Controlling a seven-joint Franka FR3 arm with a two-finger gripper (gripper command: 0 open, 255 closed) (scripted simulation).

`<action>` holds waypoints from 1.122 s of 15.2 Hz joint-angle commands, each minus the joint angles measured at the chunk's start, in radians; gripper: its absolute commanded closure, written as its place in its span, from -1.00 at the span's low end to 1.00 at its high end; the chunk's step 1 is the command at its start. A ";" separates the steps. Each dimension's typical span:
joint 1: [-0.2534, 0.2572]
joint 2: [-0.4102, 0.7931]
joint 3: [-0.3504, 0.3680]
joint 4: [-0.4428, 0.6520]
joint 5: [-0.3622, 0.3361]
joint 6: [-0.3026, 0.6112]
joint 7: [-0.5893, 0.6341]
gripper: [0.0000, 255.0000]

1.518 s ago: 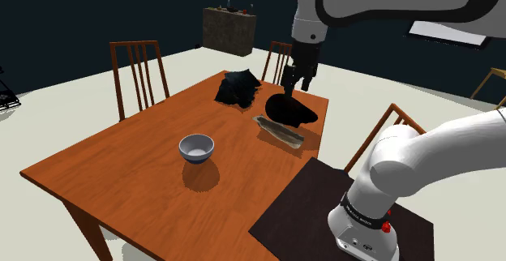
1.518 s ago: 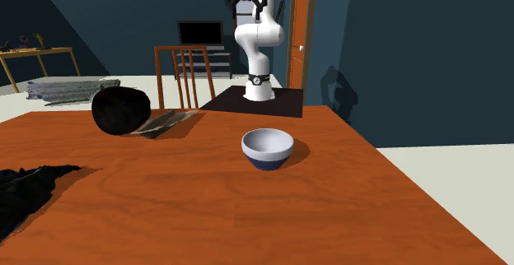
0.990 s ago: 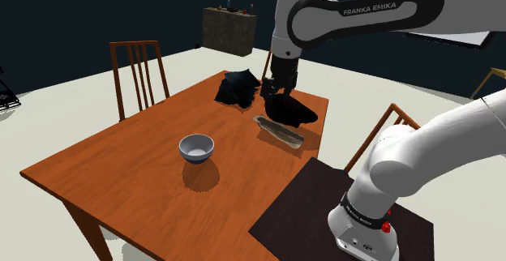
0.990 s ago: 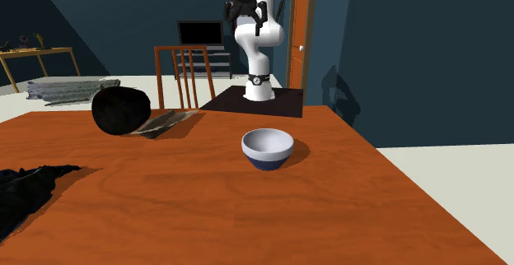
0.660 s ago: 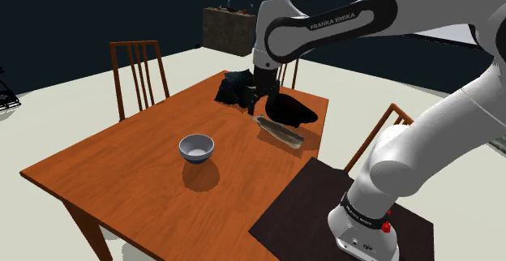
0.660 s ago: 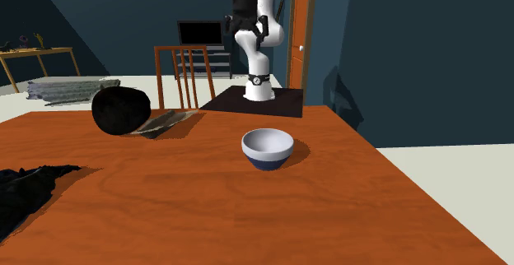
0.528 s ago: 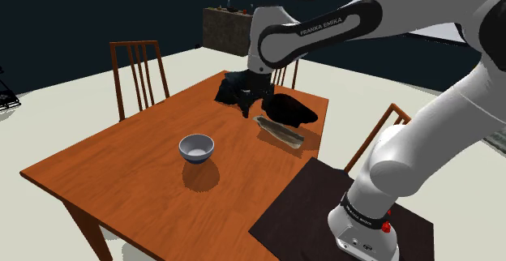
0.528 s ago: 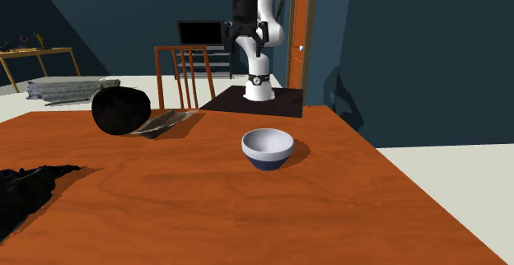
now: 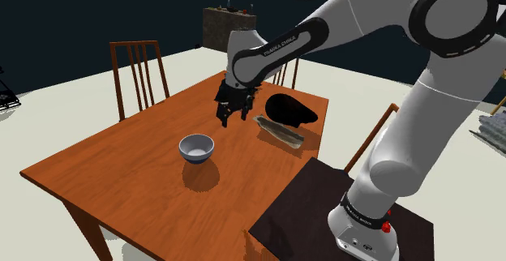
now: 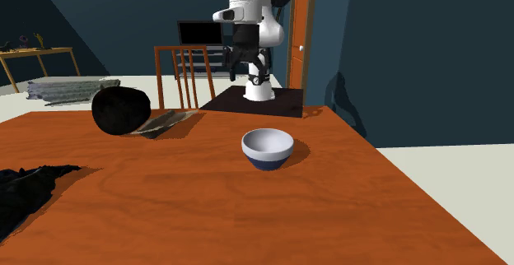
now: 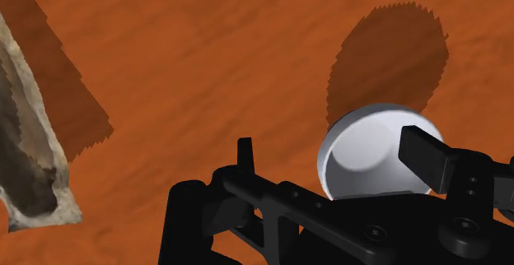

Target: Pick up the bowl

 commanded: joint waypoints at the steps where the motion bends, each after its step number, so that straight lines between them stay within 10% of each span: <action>1: -0.001 0.084 0.000 0.053 -0.008 0.037 0.009 -1.00; 9: 0.017 0.396 -0.005 0.291 -0.036 0.130 0.055 -1.00; 17: 0.022 0.472 -0.012 0.286 -0.048 0.211 0.063 -1.00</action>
